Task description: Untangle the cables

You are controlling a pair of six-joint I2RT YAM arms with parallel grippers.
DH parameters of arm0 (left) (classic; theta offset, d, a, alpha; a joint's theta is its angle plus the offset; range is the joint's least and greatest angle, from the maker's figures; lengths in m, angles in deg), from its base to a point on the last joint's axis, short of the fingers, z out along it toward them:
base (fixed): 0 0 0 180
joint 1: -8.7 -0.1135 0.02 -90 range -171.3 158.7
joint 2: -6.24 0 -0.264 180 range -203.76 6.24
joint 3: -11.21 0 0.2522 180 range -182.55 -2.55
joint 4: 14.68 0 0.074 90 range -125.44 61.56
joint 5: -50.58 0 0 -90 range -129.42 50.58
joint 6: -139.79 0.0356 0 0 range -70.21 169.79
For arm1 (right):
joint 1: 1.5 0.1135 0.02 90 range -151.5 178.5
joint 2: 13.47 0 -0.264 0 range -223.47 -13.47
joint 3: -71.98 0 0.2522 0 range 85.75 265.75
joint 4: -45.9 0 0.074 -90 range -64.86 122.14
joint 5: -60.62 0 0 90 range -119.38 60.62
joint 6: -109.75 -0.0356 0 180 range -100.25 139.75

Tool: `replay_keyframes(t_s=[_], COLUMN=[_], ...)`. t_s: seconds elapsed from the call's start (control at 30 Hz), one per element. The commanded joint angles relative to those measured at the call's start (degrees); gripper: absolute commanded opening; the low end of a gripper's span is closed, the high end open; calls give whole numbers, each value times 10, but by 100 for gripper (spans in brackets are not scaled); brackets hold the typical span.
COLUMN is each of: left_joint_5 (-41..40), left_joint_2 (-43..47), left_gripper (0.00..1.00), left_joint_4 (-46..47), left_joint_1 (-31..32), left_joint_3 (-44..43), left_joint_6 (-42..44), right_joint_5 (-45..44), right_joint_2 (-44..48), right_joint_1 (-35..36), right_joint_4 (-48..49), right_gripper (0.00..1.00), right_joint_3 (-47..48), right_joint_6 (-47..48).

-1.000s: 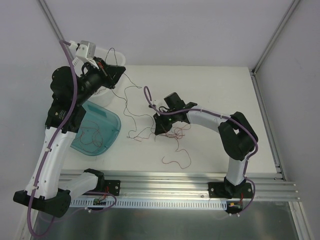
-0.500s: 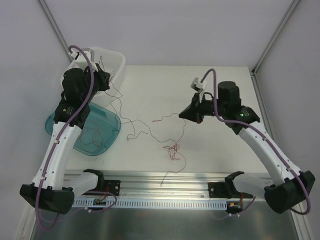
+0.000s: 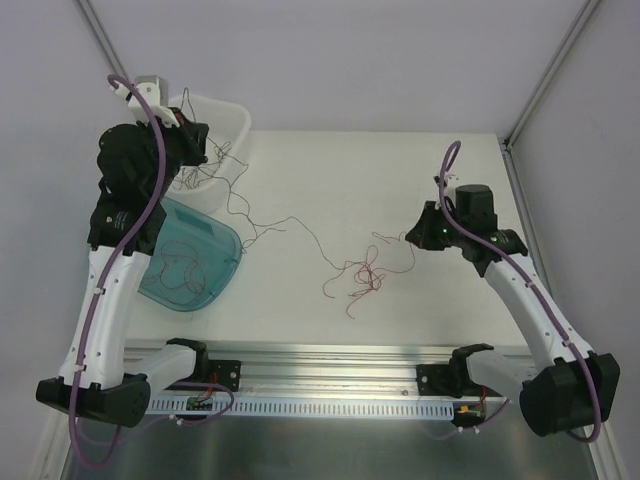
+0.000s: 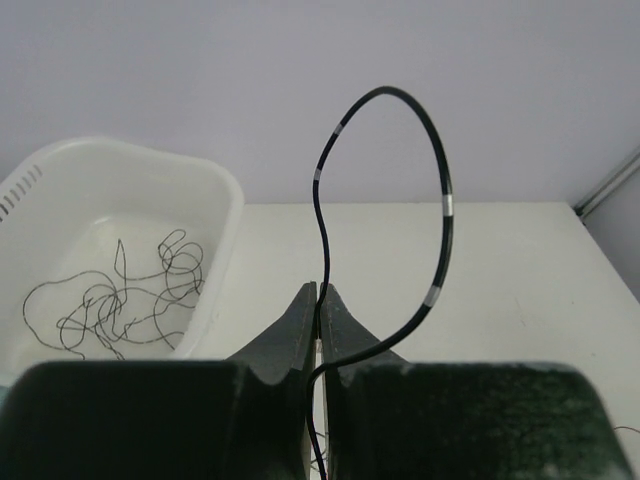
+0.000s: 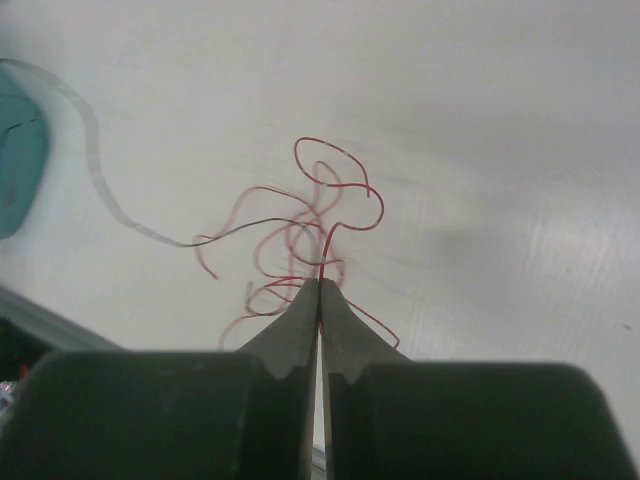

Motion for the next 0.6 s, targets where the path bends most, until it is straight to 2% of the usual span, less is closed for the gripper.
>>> replay_keyframes(t_s=[0.0,0.1,0.13,0.2,0.23,0.3,0.33,0.43,0.57], left_joint_5=[40,66,71,93,102,136,147,164,168], left_joint_2=[12,7,6,1,-6,-14,-22,-29,-27], left_gripper=[0,0,0,0,0,0,0,0,0], left_joint_4=[18,18,19,19,20,23,24,29,33], left_joint_1=[-2,-2,-2,-2,-2,-1,0,7,14], left_joint_3=[-61,-94,-102,-123,-129,-148,-153,-163,-159], left_joint_6=[-2,-7,-9,-23,-28,-44,-49,-60,-65], right_joint_5=[-166,-199,-219,-220,-209,-163,-142,-137,-133], right_joint_2=[-40,-31,-31,-47,-50,-50,-49,-51,-74], right_joint_1=[-3,-2,-2,0,4,29,58,126,176], right_joint_4=[-82,-70,-76,-90,-86,-64,-54,-8,60], right_gripper=[3,3,12,22,33,48,59,67,67], right_joint_3=[5,-12,-12,1,2,0,-2,-7,-20], right_joint_6=[-69,-87,-88,-85,-82,-80,-81,-107,-145])
